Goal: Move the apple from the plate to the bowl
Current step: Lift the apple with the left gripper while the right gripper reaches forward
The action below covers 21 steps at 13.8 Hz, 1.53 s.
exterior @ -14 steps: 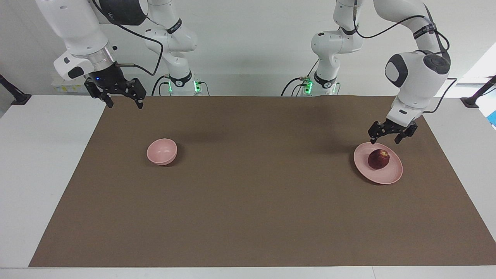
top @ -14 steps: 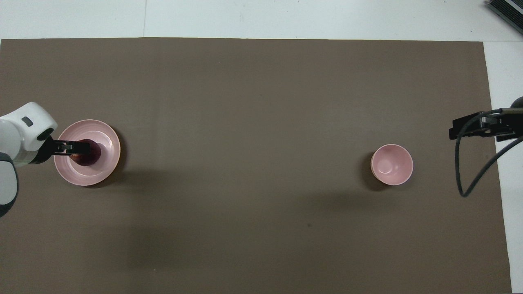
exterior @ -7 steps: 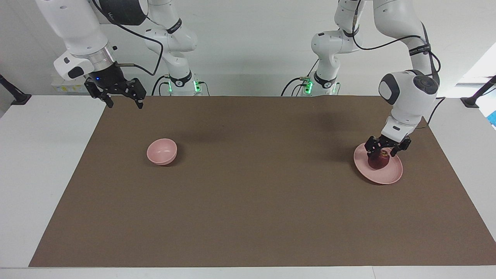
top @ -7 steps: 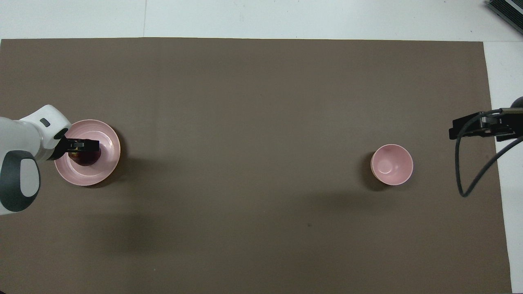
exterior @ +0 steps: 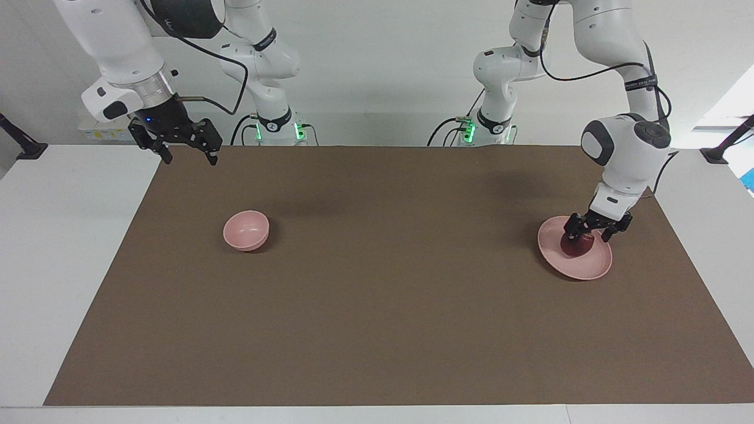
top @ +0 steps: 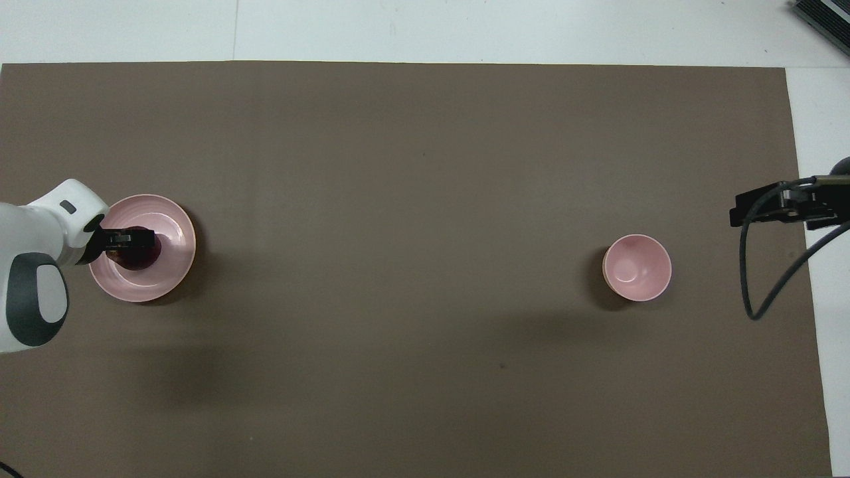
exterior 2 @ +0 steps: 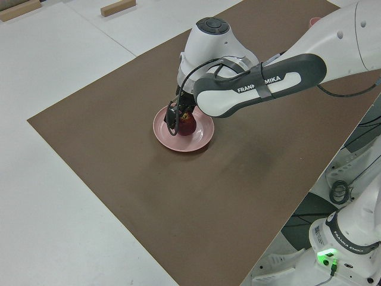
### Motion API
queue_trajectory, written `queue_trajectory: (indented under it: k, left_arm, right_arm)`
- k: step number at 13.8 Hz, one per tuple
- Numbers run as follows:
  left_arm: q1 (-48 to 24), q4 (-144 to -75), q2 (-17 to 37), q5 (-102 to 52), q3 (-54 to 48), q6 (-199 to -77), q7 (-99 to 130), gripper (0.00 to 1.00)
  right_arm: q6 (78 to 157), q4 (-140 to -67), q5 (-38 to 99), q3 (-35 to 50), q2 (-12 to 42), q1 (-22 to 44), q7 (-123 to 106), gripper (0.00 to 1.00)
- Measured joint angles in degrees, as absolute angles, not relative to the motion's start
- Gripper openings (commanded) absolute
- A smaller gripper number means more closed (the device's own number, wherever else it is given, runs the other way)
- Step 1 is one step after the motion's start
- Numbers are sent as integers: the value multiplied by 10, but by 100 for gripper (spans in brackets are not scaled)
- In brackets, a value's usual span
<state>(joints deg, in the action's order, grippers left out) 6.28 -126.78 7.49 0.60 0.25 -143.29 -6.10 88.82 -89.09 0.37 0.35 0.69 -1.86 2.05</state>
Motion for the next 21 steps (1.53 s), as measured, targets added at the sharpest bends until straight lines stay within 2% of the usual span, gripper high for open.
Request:
queue_trajectory:
  k: [1, 2, 3, 4, 5, 10, 14, 18, 21]
  left_arm:
    - [62, -1271, 79, 6, 1, -1439, -58, 94]
    - [62, -1272, 82, 6, -1, -1442, -55, 74]
    - [62, -1272, 82, 6, -2, -1442, -55, 47]
    - [62, -1272, 82, 6, -3, -1442, -55, 8]
    - [61, -1272, 82, 6, -3, -1442, -55, 0]
    - [57, -1252, 79, 6, -5, -1438, -56, 0]
    - [48, -1204, 37, 1, -17, -1300, -58, 0]
    - [-6, -1173, -30, -137, -24, -1172, -57, 0]
    - [-34, -1170, -43, -255, -42, -1157, -45, 0]
  right_arm:
    - [888, -891, 4, 3, 7, -19, 21, 100]
    - [888, -891, 4, 3, 7, -19, 21, 100]
    - [888, -891, 4, 3, 7, -19, 21, 100]
    - [888, -891, 4, 3, 7, -19, 21, 100]
    - [888, -891, 4, 3, 7, -19, 21, 100]
    - [888, -901, 4, 4, 4, -18, 21, 100]
    - [914, -952, 18, 5, -20, -9, 21, 100]
    - [916, -974, 79, 7, -29, 13, 21, 100]
    - [916, -1002, 167, 9, -35, 28, 22, 100]
